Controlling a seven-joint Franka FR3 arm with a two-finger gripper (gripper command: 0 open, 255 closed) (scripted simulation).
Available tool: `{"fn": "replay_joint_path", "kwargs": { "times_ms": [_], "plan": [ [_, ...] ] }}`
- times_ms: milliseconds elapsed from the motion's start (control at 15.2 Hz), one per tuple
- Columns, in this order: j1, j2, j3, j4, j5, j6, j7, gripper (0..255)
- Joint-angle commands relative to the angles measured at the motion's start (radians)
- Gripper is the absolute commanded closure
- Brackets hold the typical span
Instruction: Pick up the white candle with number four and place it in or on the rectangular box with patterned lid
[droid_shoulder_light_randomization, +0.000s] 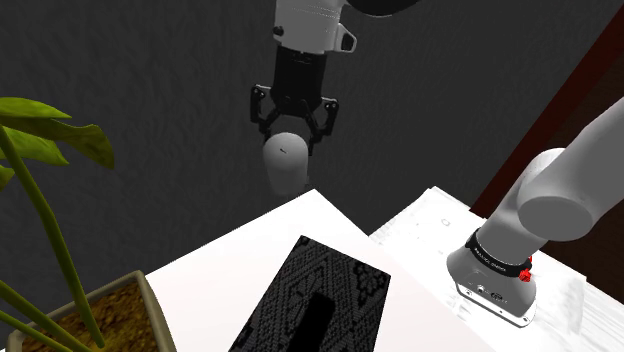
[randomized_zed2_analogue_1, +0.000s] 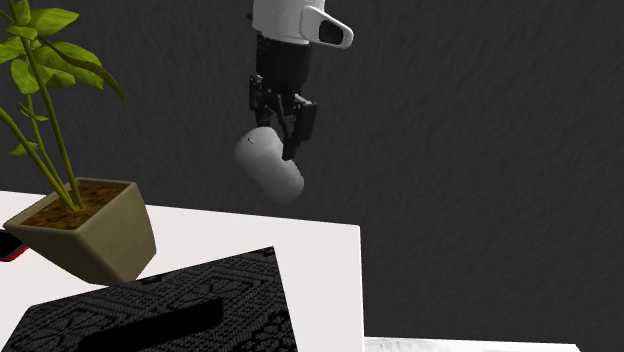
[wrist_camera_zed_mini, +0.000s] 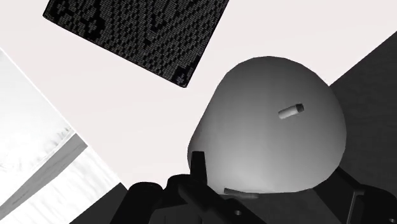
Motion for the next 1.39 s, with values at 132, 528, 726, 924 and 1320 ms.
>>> {"fn": "replay_joint_path", "kwargs": {
  "times_ms": [132, 528, 726, 924, 1320],
  "plan": [
    [0.039, -0.047, 0.044, -0.023, 0.028, 0.000, 0.073, 255],
    [0.095, -0.095, 0.119, -0.025, 0.060, -0.009, 0.198, 255],
    [0.118, -0.104, 0.164, -0.012, 0.067, -0.013, 0.267, 255],
    [0.139, -0.102, 0.214, 0.012, 0.067, -0.016, 0.342, 255],
    [0.159, -0.086, 0.282, 0.009, 0.059, 0.021, 0.425, 255]
  ]
}}
